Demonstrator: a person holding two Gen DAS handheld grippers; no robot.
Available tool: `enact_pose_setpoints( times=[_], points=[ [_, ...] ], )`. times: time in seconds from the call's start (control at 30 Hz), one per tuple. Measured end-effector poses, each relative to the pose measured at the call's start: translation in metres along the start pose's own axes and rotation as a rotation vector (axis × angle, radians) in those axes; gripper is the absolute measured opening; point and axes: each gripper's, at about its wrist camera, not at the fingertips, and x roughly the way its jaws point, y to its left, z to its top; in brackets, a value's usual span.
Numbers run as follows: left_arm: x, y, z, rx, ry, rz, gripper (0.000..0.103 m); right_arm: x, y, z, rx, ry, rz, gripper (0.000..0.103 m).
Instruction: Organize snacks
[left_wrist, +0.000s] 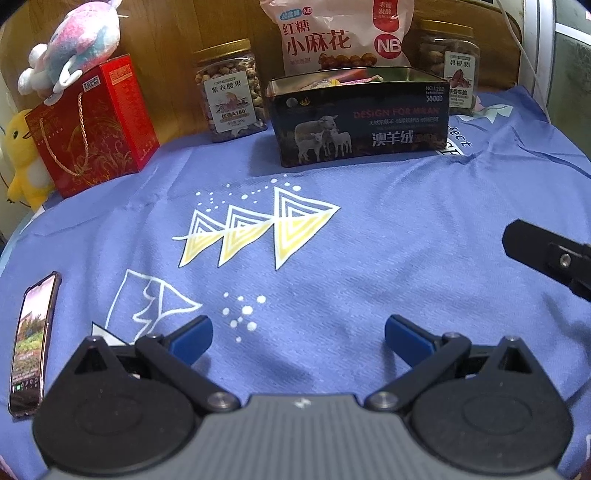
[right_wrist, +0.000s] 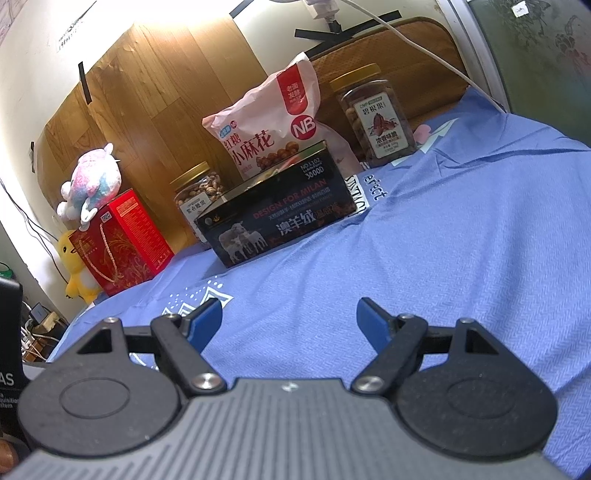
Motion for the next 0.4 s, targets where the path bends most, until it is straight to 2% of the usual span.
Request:
enact_pose_setpoints(
  times=[0.17,0.4],
  points=[
    [-0.0009,0.0017,0.0002,-0.003,-0.017,0.023,0.103,0.0000,-0.0001,0.0001,0.000,0.000,0.000,0.082],
    [-0.0051,0.0024,-0.0002,-0.002,-0.045,-0.009,0.103,-0.0004,0.0003,-0.0020,-0.003,-0.002,-0.005,0.082]
  ],
)
